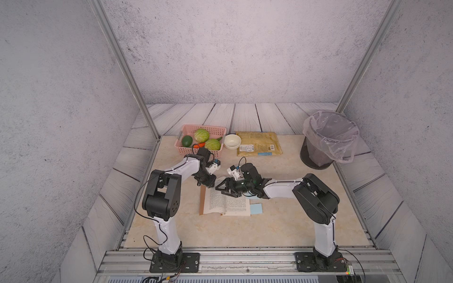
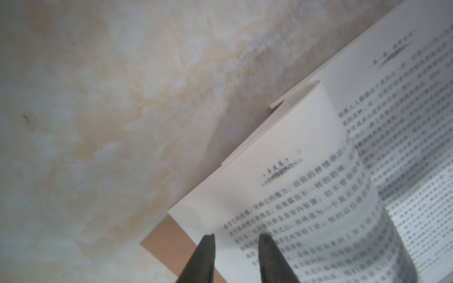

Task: Peel off the used sticky note
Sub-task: Turn the page of the book at the center of the board.

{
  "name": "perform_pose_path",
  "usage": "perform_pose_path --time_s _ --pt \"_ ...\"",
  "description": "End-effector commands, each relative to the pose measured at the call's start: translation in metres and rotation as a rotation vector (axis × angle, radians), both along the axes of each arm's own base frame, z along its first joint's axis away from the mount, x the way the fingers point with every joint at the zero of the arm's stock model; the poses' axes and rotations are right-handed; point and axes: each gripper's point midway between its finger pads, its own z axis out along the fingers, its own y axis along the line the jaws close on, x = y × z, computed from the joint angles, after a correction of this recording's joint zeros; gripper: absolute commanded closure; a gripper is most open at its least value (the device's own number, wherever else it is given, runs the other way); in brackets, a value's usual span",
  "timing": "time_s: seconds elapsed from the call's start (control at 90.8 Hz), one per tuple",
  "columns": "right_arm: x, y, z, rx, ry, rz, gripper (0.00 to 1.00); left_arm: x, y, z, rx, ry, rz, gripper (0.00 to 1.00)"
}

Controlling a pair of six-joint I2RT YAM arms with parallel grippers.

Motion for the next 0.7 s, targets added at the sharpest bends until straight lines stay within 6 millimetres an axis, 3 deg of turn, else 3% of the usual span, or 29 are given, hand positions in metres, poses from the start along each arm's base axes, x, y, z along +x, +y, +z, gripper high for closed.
perform_pose_path --time_s 0.0,0.055,0.132,0.209,0.451,0.694 --pt "-0.008 -0.025 -0.016 -0.179 -0.042 0.001 0.44 -0.006 0.006 -0.012 0.025 0.030 -0.006 0.64" --pt "-0.010 -0.031 -0.023 -0.224 -0.044 0.000 0.58 -0.007 0.006 -0.014 0.025 0.032 -0.005 0.65" --pt "-0.013 -0.037 -0.034 -0.276 -0.039 0.002 0.87 -0.007 0.006 -0.015 0.025 0.033 -0.003 0.65" --pt "-0.015 -0.034 -0.042 -0.308 -0.045 0.017 1.00 -0.007 0.007 -0.015 0.027 0.029 0.001 0.65" --pt "-0.011 -0.015 -0.044 -0.326 -0.080 0.043 1.00 -0.007 0.010 -0.013 0.029 0.026 0.007 0.65" --pt "-0.010 -0.004 -0.052 -0.340 -0.078 0.070 1.00 -0.005 0.012 0.002 0.016 0.006 0.012 0.63"
